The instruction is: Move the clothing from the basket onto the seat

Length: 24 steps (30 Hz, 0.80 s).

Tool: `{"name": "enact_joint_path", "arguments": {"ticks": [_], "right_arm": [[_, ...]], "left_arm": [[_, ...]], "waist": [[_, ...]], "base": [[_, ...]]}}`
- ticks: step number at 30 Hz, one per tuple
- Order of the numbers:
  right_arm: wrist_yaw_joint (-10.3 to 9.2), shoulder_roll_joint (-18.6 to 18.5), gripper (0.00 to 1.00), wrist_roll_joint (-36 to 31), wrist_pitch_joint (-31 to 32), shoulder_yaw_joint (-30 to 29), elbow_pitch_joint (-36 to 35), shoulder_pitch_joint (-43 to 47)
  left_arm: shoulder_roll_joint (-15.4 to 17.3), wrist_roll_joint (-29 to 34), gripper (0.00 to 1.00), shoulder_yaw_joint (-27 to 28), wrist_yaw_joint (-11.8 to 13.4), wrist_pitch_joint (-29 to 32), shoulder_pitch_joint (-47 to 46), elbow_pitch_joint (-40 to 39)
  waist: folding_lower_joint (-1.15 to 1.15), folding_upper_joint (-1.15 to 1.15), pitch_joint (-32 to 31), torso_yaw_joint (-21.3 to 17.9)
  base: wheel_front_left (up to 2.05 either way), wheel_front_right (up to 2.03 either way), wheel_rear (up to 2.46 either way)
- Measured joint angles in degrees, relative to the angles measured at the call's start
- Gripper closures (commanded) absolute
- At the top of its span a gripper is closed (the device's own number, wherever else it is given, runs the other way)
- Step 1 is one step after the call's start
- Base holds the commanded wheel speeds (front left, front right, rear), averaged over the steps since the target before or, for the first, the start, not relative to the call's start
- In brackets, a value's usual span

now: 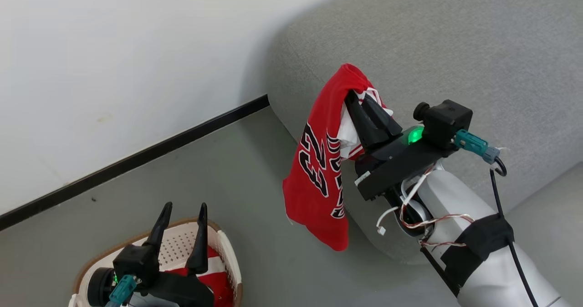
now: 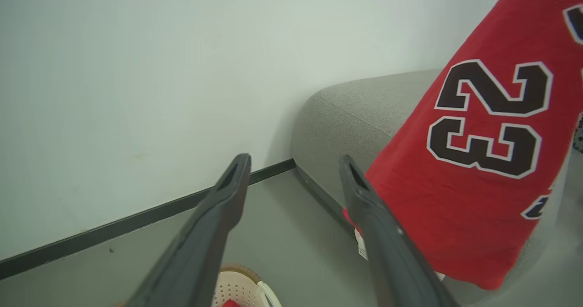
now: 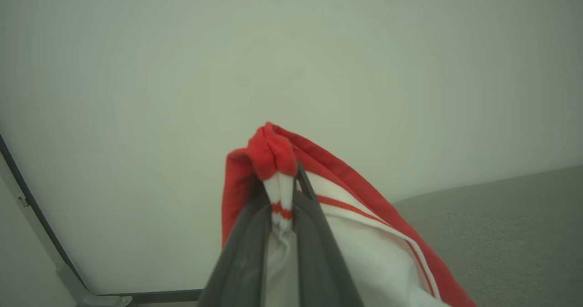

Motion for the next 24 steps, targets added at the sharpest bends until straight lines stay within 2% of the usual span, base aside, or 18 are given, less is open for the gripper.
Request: {"name": "enact_joint_path", "arguments": {"ticks": [11, 24], "right_arm": [[0.01, -0.13, 1.0, -1.99, 0.0, -2.33, -0.78, 0.15], [0.01, -0.51, 1.0, -3.66, 0.0, -6.16, -3.87, 2.26]], "left_arm": [[-0.22, 0.01, 0.0, -2.26, -0.08, 0.0, -1.09, -0.43], [-0.34, -0.03, 0.0, -5.61, -0.52, 0.0, -4.12, 0.26]], "waist": [[0.0, 0.0, 0.44, -4.03], [0.01, 0.0, 2.08, -5.37]], "base": [[0.0, 0.0, 0.0], [0.0, 0.0, 0.0]]}}
